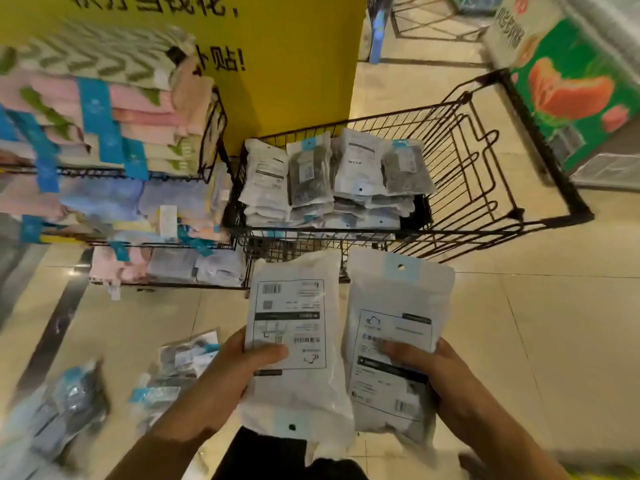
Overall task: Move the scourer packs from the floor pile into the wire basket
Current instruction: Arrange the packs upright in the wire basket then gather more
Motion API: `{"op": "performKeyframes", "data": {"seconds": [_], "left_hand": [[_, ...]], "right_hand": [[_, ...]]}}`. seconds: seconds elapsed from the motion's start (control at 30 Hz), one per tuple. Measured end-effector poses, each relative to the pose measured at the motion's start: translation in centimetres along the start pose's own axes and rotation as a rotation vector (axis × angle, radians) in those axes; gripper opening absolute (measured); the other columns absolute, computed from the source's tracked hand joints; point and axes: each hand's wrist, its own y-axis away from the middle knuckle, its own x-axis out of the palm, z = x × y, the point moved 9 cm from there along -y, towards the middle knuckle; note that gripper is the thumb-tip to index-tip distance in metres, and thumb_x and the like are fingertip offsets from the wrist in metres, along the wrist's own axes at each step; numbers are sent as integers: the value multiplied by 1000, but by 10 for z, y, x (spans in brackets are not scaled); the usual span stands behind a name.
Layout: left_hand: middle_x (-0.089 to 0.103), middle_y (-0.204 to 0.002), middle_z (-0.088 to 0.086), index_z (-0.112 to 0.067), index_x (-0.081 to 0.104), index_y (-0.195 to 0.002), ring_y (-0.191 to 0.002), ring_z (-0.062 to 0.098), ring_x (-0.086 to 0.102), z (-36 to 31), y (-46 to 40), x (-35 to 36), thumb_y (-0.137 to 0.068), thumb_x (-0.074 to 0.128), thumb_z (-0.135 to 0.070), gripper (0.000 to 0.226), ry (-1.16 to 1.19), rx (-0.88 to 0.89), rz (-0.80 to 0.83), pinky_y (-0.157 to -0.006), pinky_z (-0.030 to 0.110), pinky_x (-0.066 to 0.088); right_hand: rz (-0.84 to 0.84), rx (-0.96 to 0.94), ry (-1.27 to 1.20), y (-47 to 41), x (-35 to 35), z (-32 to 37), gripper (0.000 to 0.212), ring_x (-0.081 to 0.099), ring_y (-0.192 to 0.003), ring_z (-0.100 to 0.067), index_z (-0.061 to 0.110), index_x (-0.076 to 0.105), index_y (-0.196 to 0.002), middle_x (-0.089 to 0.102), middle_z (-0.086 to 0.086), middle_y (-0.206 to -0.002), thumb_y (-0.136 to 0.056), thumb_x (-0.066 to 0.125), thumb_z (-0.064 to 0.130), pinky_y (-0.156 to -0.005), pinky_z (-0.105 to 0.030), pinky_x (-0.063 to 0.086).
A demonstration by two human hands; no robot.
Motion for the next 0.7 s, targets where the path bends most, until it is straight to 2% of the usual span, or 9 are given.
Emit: {"op": "performKeyframes", "data": {"seconds": [0.13,0.27,0.33,0.4,0.43,0.53,0.57,0.63,0.7], "left_hand": [[78,-123,12,-16,66,-132,-114,34,75,-35,-51,-1,-71,78,-17,61,-27,20,-5,-88,45,64],[79,-120,12,-16,70,-129,-112,33,75,-81,-109,-10,-59,87,-19,72,-29,23,-37,-81,37,66],[79,-119,11,-16,71,-128,-111,32,76,-105,-140,-20,-66,86,-8,65,-28,21,-60,-82,38,66],[81,-115,9,-18,73,-124,-108,30,77,-129,-172,-34,-82,77,-3,46,-33,5,-109,-86,42,63],[81,-112,8,-19,74,-121,-105,30,77,-141,-190,-42,-83,76,-3,41,-35,-7,-140,-87,43,60],[81,-108,12,-20,77,-108,-99,35,76,-175,-254,-75,-67,75,-9,42,9,-62,-267,-88,48,60],[79,-108,15,-18,77,-105,-95,37,74,-182,-271,-82,-69,73,-9,38,21,-82,-309,-86,49,60],[75,-103,16,-15,73,-104,-85,35,69,-197,-306,-92,-85,66,-6,22,-14,-93,-366,-72,40,57],[71,-91,9,-19,70,-96,-78,28,65,-210,-342,-99,-93,58,-3,21,-46,-96,-395,-63,32,49]], "right_hand": [[-3,7,-29,-39,-5,28,43,80,-98,-33,12,71,-122,81,-12,-111,-79,78,10,-90,-53,62],[-23,-7,-24,-87,-2,67,42,79,-101,-32,14,70,-124,81,-11,-113,-83,76,7,-91,-54,63],[-35,-5,-15,-115,4,91,37,79,-101,-32,13,70,-123,81,-11,-111,-86,74,5,-89,-52,64],[-46,-4,-1,-148,13,114,34,80,-100,-31,13,71,-122,82,-11,-110,-88,73,5,-86,-49,65],[-47,-1,11,-166,19,126,34,80,-99,-30,13,71,-122,82,-11,-110,-89,73,5,-84,-47,66],[-55,10,60,-231,41,157,33,80,-97,-26,15,71,-121,82,-7,-107,-89,74,5,-80,-42,66],[-70,6,76,-249,47,166,33,80,-97,-25,15,72,-120,83,-6,-106,-89,74,4,-80,-42,66],[-106,-12,108,-289,56,179,34,79,-100,-28,14,73,-121,82,-6,-108,-88,76,4,-87,-47,65],[-157,-5,111,-336,63,187,37,78,-101,-30,13,73,-122,82,-7,-107,-87,78,4,-92,-50,64]]}}
